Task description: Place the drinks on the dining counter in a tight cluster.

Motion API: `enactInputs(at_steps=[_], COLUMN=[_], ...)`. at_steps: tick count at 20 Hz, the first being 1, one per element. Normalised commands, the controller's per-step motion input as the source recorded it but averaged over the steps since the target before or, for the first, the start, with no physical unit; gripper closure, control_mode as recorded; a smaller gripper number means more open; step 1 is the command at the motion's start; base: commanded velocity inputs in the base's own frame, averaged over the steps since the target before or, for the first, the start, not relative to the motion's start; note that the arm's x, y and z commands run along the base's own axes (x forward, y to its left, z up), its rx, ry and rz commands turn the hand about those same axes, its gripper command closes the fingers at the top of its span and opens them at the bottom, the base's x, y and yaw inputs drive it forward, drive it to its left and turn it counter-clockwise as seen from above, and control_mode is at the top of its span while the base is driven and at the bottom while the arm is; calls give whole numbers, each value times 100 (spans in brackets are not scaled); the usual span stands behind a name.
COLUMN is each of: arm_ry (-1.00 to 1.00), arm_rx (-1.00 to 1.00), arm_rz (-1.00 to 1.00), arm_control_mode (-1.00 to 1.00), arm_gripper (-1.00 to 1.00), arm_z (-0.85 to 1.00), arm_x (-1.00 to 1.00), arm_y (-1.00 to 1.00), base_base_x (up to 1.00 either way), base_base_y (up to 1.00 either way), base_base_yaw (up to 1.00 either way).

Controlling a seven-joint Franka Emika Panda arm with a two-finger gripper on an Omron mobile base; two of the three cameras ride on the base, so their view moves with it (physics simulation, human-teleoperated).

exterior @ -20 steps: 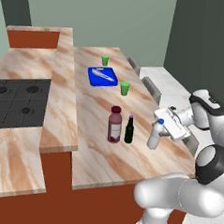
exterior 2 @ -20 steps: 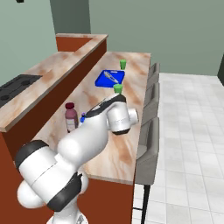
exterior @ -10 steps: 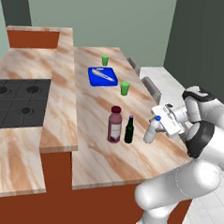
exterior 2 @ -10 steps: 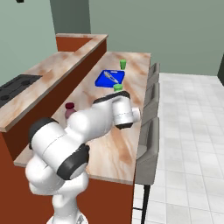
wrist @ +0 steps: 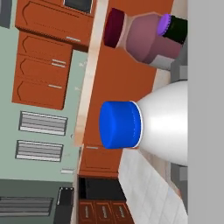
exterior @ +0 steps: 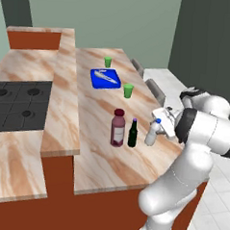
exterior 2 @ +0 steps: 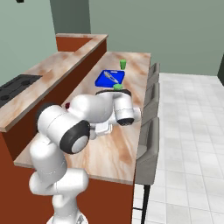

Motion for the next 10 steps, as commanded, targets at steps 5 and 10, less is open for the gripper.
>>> enactInputs(at_steps=[5,10], arm_ry=[0,0], arm_rx=[0,0], arm_rz=[0,0], arm_control_mode=[-100,-100], arm_gripper=[100,100], arm_z=[-28,-16], arm_x=[22,28], arm_y=[-1,-1], base_base_x=[0,0], base_base_y=[0,0], base_base_yaw=[0,0])
